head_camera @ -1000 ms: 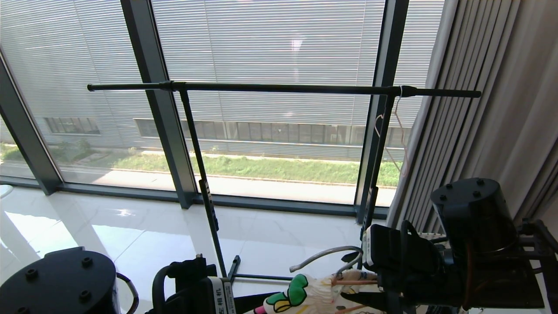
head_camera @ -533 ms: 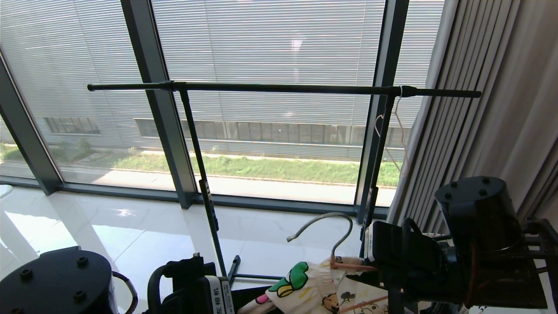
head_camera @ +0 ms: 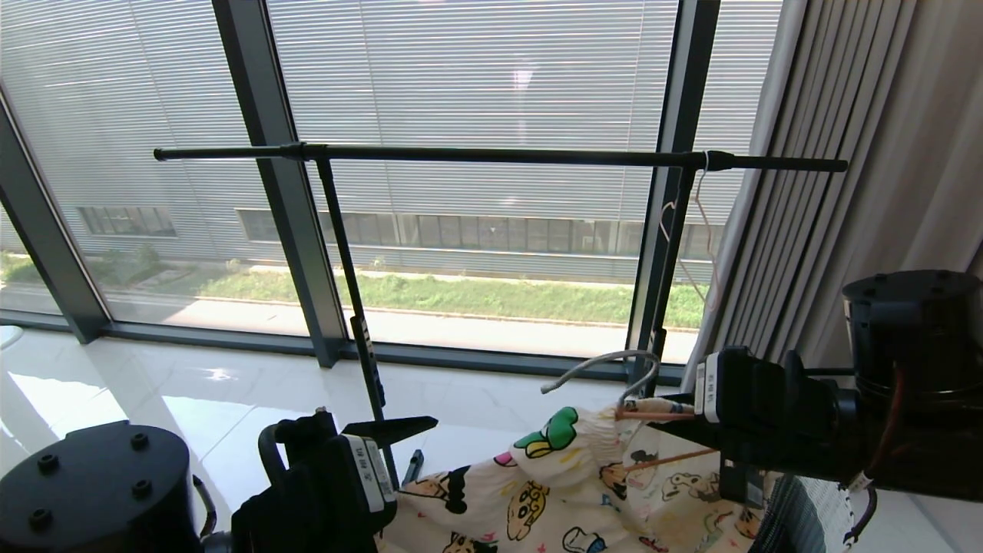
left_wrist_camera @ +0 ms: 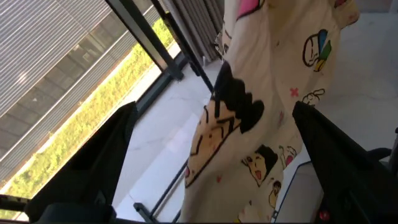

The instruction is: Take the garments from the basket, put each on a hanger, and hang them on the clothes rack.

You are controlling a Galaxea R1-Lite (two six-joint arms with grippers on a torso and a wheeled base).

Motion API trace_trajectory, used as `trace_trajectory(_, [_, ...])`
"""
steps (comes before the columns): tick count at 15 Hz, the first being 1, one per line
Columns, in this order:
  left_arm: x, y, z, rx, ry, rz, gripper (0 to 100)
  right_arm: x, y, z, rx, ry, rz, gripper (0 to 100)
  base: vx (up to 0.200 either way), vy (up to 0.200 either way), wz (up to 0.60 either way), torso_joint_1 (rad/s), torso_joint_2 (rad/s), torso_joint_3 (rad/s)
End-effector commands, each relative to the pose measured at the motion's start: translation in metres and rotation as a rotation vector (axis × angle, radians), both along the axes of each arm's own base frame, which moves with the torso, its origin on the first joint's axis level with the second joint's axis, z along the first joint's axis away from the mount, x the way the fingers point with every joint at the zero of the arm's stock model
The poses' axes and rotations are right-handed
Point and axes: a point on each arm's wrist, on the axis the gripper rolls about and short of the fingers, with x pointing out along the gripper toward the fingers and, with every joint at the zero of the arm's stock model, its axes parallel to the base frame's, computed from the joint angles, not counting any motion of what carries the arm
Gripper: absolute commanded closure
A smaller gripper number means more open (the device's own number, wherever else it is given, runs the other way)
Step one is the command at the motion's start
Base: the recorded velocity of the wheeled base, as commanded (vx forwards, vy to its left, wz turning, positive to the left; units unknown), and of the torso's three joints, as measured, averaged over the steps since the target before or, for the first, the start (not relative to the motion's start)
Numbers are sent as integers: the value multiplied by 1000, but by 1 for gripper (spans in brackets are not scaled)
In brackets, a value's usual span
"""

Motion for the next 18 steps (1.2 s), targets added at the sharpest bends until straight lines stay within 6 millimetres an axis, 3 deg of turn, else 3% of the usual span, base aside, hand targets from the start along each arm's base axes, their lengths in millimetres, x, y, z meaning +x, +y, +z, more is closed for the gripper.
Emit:
trace_trajectory(1, [-5, 20, -10, 19, 20, 63, 0, 4, -18, 10, 34, -29, -62, 100, 0, 0, 0, 0, 0, 0])
trace_trajectory(5, [13, 55, -19, 30, 63, 263, 0, 0, -32, 23, 78, -67, -78, 100, 0, 0, 0, 0, 0, 0])
trace_trajectory(10, [30, 55, -8, -96, 133, 286, 0, -5, -35, 28, 97, -82, -72, 100, 0, 0, 0, 0, 0, 0])
trace_trajectory(14, [26, 55, -12, -112, 171, 192, 0, -7, -34, 29, 100, -83, -65, 100, 0, 0, 0, 0, 0, 0])
trace_trajectory(15, [26, 54, -12, -112, 175, 181, 100, -7, -34, 29, 100, -83, -65, 100, 0, 0, 0, 0, 0, 0])
trace_trajectory(18, [32, 52, -14, -102, 186, 183, 100, -8, -35, 31, 104, -88, -65, 100, 0, 0, 0, 0, 0, 0])
